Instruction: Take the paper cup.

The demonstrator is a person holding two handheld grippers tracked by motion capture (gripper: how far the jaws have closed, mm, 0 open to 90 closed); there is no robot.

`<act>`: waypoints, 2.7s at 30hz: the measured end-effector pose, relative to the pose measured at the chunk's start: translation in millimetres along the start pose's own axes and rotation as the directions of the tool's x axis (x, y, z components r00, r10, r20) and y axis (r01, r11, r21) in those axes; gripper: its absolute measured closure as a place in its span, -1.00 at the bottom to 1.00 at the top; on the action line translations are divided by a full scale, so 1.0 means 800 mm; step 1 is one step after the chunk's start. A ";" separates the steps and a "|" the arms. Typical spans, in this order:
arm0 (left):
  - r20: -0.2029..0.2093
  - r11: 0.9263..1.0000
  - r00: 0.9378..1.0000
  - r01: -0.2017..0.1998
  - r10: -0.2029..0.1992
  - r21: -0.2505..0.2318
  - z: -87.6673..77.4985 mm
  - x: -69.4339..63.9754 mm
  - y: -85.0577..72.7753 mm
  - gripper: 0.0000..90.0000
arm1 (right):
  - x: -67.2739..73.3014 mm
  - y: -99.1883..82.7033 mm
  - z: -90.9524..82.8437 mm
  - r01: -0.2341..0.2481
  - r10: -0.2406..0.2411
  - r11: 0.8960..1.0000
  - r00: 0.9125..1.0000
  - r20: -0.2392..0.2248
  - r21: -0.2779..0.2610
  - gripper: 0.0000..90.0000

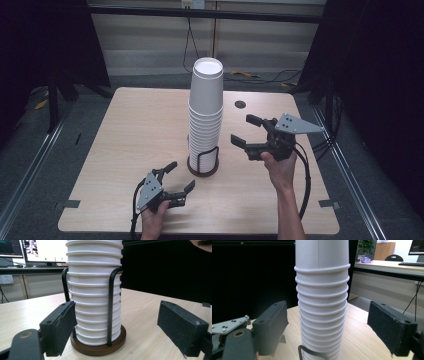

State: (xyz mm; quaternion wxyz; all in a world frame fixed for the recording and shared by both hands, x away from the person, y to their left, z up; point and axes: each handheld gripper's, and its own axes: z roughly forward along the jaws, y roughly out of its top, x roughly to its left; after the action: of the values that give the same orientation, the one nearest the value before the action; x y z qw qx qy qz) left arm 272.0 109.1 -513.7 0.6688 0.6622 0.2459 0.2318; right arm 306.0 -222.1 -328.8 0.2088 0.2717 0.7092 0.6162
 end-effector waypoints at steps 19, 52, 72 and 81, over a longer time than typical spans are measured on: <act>0.001 1.000 1.000 0.001 -0.001 0.000 0.000 0.000 0.000 -0.66 | 0.003 0.048 0.019 0.038 -0.037 0.999 0.998 -0.060 0.017 -0.64; 0.012 1.000 1.000 0.000 0.000 -0.001 0.000 0.001 0.000 -0.66 | -0.009 0.127 0.060 0.053 -0.048 0.998 0.990 -0.131 0.035 -0.69; 0.013 1.000 1.000 0.001 -0.001 -0.003 0.000 0.001 0.000 -0.66 | -0.015 0.146 0.113 0.030 -0.014 0.994 0.988 -0.154 0.104 -0.67; 0.015 1.000 1.000 0.001 -0.001 -0.003 0.000 0.001 0.000 -0.66 | -0.016 0.145 0.120 0.022 -0.007 0.995 0.987 -0.162 0.092 -0.61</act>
State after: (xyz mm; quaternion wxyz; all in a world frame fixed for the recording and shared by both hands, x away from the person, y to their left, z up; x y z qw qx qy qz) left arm 272.4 109.6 -513.7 0.6716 0.6628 0.2410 0.2270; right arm 391.2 -146.1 -229.5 0.1421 0.2253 0.7538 0.6006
